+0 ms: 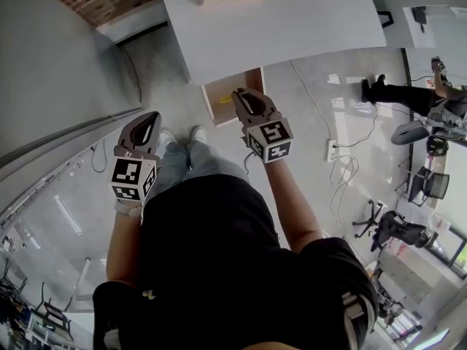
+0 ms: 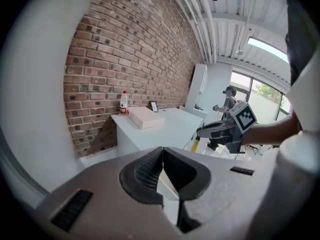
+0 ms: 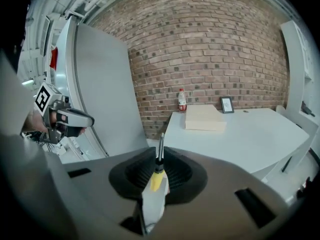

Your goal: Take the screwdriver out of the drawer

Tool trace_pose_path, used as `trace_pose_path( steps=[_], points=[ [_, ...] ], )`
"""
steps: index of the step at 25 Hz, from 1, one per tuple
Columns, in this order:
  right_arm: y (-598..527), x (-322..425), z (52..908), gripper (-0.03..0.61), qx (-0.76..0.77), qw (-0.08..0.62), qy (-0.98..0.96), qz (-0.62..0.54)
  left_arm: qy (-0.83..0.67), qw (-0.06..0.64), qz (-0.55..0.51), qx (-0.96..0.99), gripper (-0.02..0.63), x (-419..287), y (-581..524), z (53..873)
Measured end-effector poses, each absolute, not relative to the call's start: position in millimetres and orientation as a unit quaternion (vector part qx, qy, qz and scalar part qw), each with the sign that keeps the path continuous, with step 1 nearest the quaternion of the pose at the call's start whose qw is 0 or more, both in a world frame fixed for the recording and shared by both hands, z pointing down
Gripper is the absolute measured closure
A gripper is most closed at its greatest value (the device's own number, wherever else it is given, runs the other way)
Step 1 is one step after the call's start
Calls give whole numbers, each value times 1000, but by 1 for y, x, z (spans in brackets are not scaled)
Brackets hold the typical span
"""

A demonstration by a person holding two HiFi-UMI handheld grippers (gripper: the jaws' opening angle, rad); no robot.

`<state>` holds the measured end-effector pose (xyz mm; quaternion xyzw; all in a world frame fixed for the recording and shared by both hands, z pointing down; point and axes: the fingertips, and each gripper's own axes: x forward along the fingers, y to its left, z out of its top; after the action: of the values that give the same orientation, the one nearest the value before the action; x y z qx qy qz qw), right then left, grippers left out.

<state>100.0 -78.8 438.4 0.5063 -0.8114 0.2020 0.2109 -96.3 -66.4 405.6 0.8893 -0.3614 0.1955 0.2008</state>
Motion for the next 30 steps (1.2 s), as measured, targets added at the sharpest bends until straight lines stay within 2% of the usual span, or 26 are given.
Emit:
trace_pose_path(
  steps=[12, 30],
  points=[
    [-78, 78, 310, 520, 504, 178, -836, 124, -368, 142, 136, 909, 609, -101, -88, 312],
    [-69, 37, 211, 520, 477, 125, -868, 59, -378, 71, 59, 921, 609, -118, -88, 213]
  ],
)
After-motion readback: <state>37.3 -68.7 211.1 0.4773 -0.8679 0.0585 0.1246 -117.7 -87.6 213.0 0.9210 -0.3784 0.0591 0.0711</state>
